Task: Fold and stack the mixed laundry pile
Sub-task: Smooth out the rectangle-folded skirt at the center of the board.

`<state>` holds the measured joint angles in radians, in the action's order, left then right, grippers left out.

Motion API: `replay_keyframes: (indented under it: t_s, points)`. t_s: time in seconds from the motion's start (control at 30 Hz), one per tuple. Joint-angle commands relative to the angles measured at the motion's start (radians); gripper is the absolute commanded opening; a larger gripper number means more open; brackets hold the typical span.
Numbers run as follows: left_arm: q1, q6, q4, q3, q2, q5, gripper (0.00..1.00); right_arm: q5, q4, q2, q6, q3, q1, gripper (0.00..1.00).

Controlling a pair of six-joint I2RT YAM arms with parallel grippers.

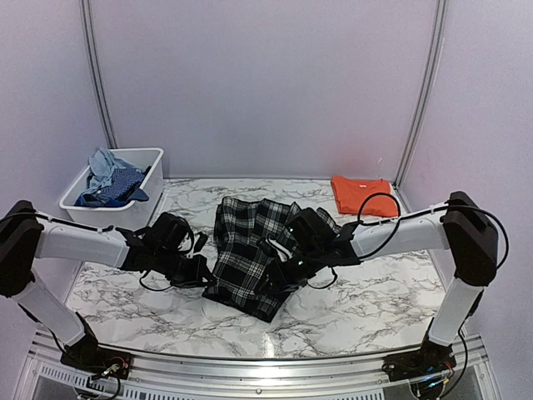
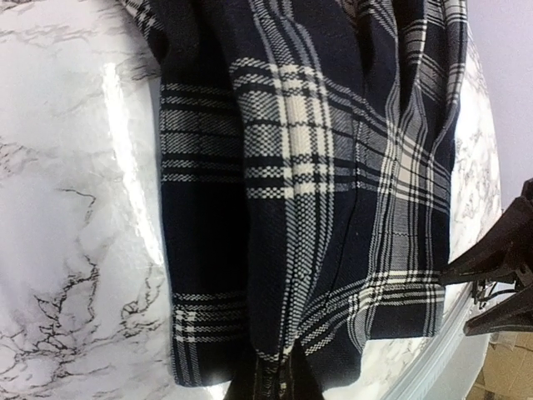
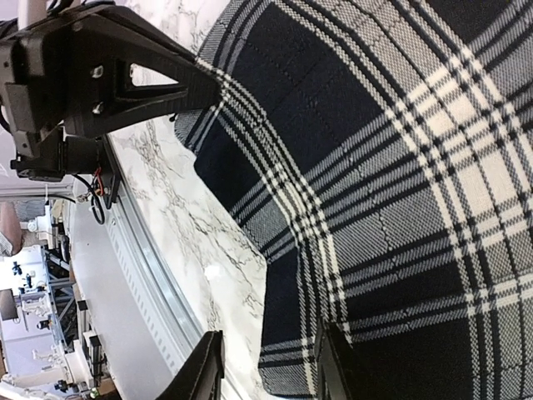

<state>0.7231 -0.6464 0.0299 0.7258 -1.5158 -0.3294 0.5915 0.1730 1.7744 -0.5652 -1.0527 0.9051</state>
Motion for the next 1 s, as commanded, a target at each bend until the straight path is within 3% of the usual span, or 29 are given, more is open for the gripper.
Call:
replay_keyframes:
  t_s: [0.0, 0.2, 0.4, 0.47, 0.53, 0.67, 0.83, 0.97]
  points:
    - [-0.016, -0.006, -0.013, -0.028, -0.066, 0.005, 0.00, -0.019, 0.004, 0.052, 0.008, -0.016, 0.008, 0.33]
    - [-0.044, -0.038, -0.053, -0.074, -0.121, 0.029, 0.00, -0.046, -0.049, 0.182, -0.004, 0.046, 0.009, 0.30]
    - [-0.063, -0.030, -0.054, -0.101, -0.104, 0.033, 0.02, -0.082, -0.038, 0.209, 0.000, 0.137, 0.002, 0.29]
    - [-0.064, -0.011, -0.066, -0.110, -0.065, 0.019, 0.15, -0.088, -0.012, 0.203, 0.019, 0.160, -0.013, 0.28]
    - [-0.063, 0.017, -0.063, -0.117, 0.005, 0.031, 0.37, -0.094, 0.025, 0.181, 0.047, 0.178, -0.031, 0.27]
    - [-0.063, 0.096, 0.007, -0.098, 0.163, 0.091, 0.95, -0.095, 0.128, 0.087, 0.094, 0.214, -0.062, 0.26]
    - [-0.060, 0.165, 0.031, -0.096, 0.332, 0.148, 0.99, -0.078, 0.223, -0.081, 0.126, 0.301, -0.104, 0.26]
    - [-0.060, 0.129, 0.008, -0.136, 0.425, 0.205, 0.99, -0.040, 0.218, -0.142, 0.141, 0.272, -0.124, 0.28]
